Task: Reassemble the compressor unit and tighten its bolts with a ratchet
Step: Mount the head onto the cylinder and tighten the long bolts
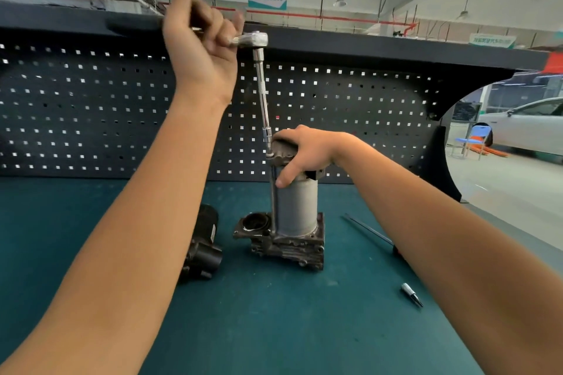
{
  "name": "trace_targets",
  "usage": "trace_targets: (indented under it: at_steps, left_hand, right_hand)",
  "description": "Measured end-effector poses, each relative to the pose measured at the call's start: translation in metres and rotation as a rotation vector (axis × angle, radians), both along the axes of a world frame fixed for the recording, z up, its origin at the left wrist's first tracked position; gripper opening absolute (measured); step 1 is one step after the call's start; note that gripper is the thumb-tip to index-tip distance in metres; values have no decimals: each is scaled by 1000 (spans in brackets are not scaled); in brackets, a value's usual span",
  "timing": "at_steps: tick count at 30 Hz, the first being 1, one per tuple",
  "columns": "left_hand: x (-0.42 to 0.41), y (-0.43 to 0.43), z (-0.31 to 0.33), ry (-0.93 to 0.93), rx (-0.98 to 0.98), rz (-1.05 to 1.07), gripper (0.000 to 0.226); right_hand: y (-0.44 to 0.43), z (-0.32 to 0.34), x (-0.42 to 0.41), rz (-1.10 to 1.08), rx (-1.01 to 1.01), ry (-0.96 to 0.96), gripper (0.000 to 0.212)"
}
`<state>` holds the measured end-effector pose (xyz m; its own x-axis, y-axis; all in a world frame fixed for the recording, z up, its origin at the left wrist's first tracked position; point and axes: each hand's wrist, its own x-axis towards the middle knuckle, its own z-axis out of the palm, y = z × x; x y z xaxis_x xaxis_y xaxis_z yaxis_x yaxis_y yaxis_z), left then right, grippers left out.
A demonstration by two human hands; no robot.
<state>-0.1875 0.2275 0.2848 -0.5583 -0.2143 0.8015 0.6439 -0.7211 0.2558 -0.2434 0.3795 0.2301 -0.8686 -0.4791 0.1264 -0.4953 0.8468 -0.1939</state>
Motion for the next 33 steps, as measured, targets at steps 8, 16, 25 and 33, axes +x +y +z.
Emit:
trace_targets:
  at_steps: [8,16,25,33]
  left_hand:
    - [-6,-2,4,-127,75,-282,60]
    - [18,40,-24,243,-289,627,32]
    - [2,-2,4,-98,-195,233,55]
    - [13,-1,-11,58,-421,391,27]
  right_hand:
    - [5,-1,-2,-15,-44,-34,96]
    - [1,1,-7,-72,-11,-31,101]
    - [2,-1,-2,-7,-17,-20,97]
    - [4,-1,-7,-20,-84,-30,93]
